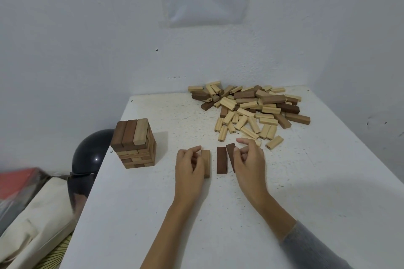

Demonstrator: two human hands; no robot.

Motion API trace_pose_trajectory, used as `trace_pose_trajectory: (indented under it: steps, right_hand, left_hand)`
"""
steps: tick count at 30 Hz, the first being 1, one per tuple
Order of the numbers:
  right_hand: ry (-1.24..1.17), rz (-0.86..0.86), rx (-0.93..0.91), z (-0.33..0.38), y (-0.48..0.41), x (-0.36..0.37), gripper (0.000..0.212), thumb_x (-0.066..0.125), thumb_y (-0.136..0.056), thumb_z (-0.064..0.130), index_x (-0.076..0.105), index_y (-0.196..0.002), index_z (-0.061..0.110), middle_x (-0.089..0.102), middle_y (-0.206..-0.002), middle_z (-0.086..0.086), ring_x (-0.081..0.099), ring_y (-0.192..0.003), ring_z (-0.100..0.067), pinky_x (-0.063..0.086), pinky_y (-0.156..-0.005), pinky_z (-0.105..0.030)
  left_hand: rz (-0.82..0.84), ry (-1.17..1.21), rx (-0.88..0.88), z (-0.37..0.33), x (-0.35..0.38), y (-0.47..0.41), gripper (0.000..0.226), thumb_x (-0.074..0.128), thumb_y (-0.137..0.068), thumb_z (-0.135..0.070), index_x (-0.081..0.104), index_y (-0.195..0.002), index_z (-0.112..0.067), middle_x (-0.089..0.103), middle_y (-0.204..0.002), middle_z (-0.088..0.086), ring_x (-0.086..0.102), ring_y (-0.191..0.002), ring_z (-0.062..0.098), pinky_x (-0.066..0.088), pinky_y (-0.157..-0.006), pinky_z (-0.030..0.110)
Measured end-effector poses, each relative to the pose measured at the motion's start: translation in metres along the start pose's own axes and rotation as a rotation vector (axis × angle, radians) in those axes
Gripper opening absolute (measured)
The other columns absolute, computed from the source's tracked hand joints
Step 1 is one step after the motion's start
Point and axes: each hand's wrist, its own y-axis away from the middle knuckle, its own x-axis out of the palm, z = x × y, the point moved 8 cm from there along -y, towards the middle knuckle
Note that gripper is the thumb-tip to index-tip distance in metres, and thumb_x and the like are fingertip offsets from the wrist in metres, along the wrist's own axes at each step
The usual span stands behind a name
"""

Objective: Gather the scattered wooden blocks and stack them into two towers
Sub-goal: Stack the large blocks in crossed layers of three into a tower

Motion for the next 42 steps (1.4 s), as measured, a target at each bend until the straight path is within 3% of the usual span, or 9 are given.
trace_pose_trajectory:
  steps: [5, 8, 12, 17, 22, 26, 31, 34, 42]
  right_hand:
    - [0.094, 0.026, -0.032, 0.003, 0.0, 0.003, 0.021, 0.054, -0.096, 0.011, 0.059, -0.116, 0.014, 0.05, -0.108, -0.002, 0.05, -0.079, -0.012, 0.039, -0.064, -0.007]
    - [0.015, 0.04, -0.015, 0.004, 0.0, 0.002, 0.02, 0.056, -0.094, 0.006, 0.06, -0.112, 0.012, 0.055, -0.099, -0.004, 0.052, -0.07, -0.002, 0.041, -0.064, -0.004]
    - [-0.063, 0.186, 0.001, 0.003, 0.002, 0.01, 0.037, 0.067, -0.087, 0.014, 0.054, -0.12, 0.02, 0.058, -0.102, 0.0, 0.052, -0.081, 0.0, 0.043, -0.069, -0.009]
    - [0.309, 0.361, -0.26, 0.012, 0.013, 0.024, 0.083, 0.067, -0.072, 0.047, 0.03, -0.143, 0.03, 0.04, -0.123, 0.017, 0.032, -0.109, -0.007, 0.029, -0.096, -0.026]
    - [0.246, 0.521, -0.161, 0.003, 0.007, 0.027, 0.072, 0.056, -0.078, 0.036, 0.027, -0.143, 0.043, 0.036, -0.138, 0.024, 0.024, -0.128, -0.009, 0.018, -0.102, -0.024]
    - [0.25, 0.588, -0.254, 0.011, 0.009, 0.032, 0.065, 0.035, -0.079, 0.026, 0.035, -0.143, 0.036, 0.021, -0.156, 0.02, -0.004, -0.145, 0.003, -0.003, -0.115, -0.026]
    - [0.531, 0.461, -0.333, 0.003, 0.004, 0.019, 0.079, 0.024, -0.078, 0.051, 0.012, -0.153, 0.028, -0.008, -0.161, 0.008, -0.024, -0.144, -0.008, -0.016, -0.114, -0.03]
    - [0.737, 0.432, -0.342, -0.01, 0.0, 0.012, 0.09, 0.009, -0.075, 0.059, 0.001, -0.154, 0.017, -0.02, -0.159, -0.001, -0.033, -0.141, -0.015, -0.024, -0.114, -0.038]
    - [0.92, 0.403, -0.469, -0.012, 0.008, 0.021, 0.072, 0.026, -0.091, 0.046, 0.029, -0.148, 0.001, 0.018, -0.159, -0.01, -0.002, -0.148, -0.023, -0.007, -0.114, -0.053]
  left_hand:
    - [0.041, 0.048, 0.024, -0.002, 0.001, 0.003, 0.028, 0.052, -0.095, -0.007, 0.059, -0.118, -0.022, 0.05, -0.106, -0.001, 0.054, -0.085, 0.003, 0.046, -0.073, 0.011]
    - [0.065, 0.047, 0.048, -0.005, 0.003, 0.003, 0.029, 0.052, -0.096, -0.008, 0.058, -0.12, -0.023, 0.051, -0.108, -0.006, 0.054, -0.086, -0.001, 0.048, -0.074, 0.014]
    - [0.106, 0.052, 0.104, -0.004, 0.005, 0.001, 0.033, 0.045, -0.099, -0.005, 0.06, -0.122, -0.023, 0.057, -0.114, -0.014, 0.057, -0.105, 0.001, 0.048, -0.089, 0.026]
    - [0.119, 0.004, 0.128, -0.005, 0.004, 0.003, 0.032, 0.056, -0.095, -0.007, 0.062, -0.117, -0.03, 0.058, -0.106, -0.014, 0.048, -0.114, 0.009, 0.045, -0.091, 0.029]
    - [0.108, -0.325, 0.222, -0.008, 0.0, 0.006, 0.049, 0.06, -0.081, -0.055, 0.052, -0.128, -0.041, 0.051, -0.122, -0.028, 0.033, -0.123, -0.003, 0.014, -0.09, 0.01]
    - [0.272, -0.64, 0.314, -0.004, 0.018, 0.008, 0.093, 0.028, -0.078, -0.081, 0.026, -0.152, -0.025, 0.022, -0.158, -0.013, 0.01, -0.146, 0.002, 0.005, -0.099, 0.018]
    - [0.326, -0.742, 0.265, 0.001, 0.025, 0.012, 0.091, 0.011, -0.079, -0.067, -0.007, -0.155, -0.02, -0.016, -0.161, -0.006, -0.021, -0.144, 0.002, -0.014, -0.112, 0.021]
    - [0.35, -0.776, 0.27, 0.003, 0.028, 0.012, 0.088, 0.008, -0.08, -0.064, -0.015, -0.153, -0.02, -0.025, -0.158, -0.006, -0.03, -0.141, 0.001, -0.026, -0.106, 0.014]
    - [0.333, -0.836, 0.282, 0.001, 0.033, 0.013, 0.087, -0.006, -0.075, -0.055, -0.016, -0.152, -0.015, -0.022, -0.159, -0.002, -0.026, -0.144, 0.006, -0.023, -0.11, 0.023]
